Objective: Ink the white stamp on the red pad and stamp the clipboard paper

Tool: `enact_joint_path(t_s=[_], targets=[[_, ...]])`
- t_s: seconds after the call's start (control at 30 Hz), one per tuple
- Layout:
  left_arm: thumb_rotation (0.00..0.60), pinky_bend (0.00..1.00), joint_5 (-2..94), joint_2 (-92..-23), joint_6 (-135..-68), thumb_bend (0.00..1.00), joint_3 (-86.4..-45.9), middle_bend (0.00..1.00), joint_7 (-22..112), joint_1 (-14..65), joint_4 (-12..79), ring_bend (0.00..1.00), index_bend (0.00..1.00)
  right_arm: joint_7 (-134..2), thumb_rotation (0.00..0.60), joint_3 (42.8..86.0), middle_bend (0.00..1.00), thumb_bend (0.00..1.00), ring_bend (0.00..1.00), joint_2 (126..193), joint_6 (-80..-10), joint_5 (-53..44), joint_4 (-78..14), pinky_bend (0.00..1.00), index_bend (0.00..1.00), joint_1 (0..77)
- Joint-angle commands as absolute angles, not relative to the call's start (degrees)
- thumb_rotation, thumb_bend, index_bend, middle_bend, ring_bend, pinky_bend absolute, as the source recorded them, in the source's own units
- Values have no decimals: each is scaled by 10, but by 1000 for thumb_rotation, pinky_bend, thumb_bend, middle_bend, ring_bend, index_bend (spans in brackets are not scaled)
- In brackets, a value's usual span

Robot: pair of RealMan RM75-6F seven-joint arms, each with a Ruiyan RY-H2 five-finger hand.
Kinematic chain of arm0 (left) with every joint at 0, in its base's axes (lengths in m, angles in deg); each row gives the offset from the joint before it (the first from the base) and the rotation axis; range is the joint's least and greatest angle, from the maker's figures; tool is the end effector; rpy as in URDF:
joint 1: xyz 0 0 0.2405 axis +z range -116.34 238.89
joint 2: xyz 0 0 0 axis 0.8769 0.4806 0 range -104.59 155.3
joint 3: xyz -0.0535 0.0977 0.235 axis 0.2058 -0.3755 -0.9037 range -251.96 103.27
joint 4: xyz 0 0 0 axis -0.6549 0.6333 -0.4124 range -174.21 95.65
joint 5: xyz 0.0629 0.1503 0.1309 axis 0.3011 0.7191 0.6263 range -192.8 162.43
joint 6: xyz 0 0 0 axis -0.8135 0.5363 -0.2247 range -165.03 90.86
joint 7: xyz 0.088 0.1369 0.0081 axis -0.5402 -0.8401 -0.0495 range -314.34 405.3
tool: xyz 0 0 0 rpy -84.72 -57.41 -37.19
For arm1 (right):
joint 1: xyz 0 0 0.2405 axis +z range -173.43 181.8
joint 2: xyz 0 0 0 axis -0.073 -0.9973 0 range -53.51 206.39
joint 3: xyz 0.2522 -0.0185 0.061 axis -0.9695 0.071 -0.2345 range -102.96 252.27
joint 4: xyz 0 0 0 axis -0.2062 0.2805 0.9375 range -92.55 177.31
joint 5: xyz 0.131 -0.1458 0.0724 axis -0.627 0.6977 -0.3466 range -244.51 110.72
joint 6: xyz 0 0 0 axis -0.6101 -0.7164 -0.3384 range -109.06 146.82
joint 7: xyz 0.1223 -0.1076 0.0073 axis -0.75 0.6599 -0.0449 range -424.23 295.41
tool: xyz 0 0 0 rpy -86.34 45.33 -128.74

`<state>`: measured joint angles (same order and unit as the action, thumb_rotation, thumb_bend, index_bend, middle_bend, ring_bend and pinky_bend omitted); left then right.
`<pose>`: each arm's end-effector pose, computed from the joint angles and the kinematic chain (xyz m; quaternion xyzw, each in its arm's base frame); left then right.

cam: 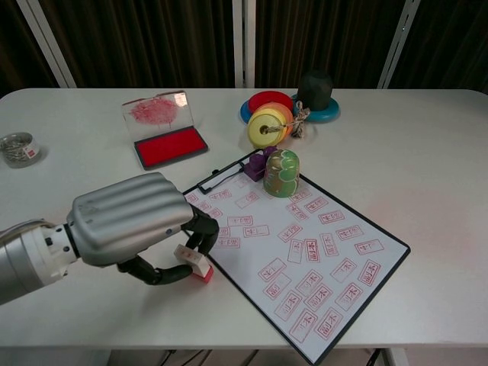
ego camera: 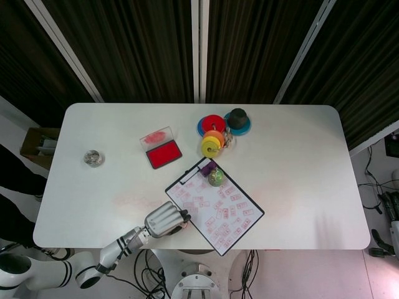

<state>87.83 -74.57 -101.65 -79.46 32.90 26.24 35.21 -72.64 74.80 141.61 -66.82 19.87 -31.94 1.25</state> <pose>-0.1356 0.2393 -0.0967 -0.8508 -0.1937 -0.4214 0.2471 -0.3946 -0.1418 0.1871 0.5997 -0.3896 0.2928 0.6347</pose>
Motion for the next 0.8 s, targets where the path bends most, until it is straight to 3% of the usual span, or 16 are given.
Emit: enact_joint_path(t_s=[0.03,0.37,0.6,0.8], targets=[[600,1000,874,-740,-1026,415,-792,575,345,263,359,997,587,-726,600,748,0,249,0,1416,-668,198,-320,0,0,12],[600,1000,833,-667,-1071,418,-738,600,414,262,414,1000,611,-723,600,748,0,251,0,1415,-668,201,-324,0,0,14],[600,1000,747,-651,-1008,418,-676,600,404,232,393,1000,610,-714,600,749,0,252,0,1412,-673,206,-334,0,0,14],[600,1000,662,-678,-943,419,-631,600,394,199,346,1000,610,-710,600,748,0,252,0,1408,-673,204,-339,0,0,14]])
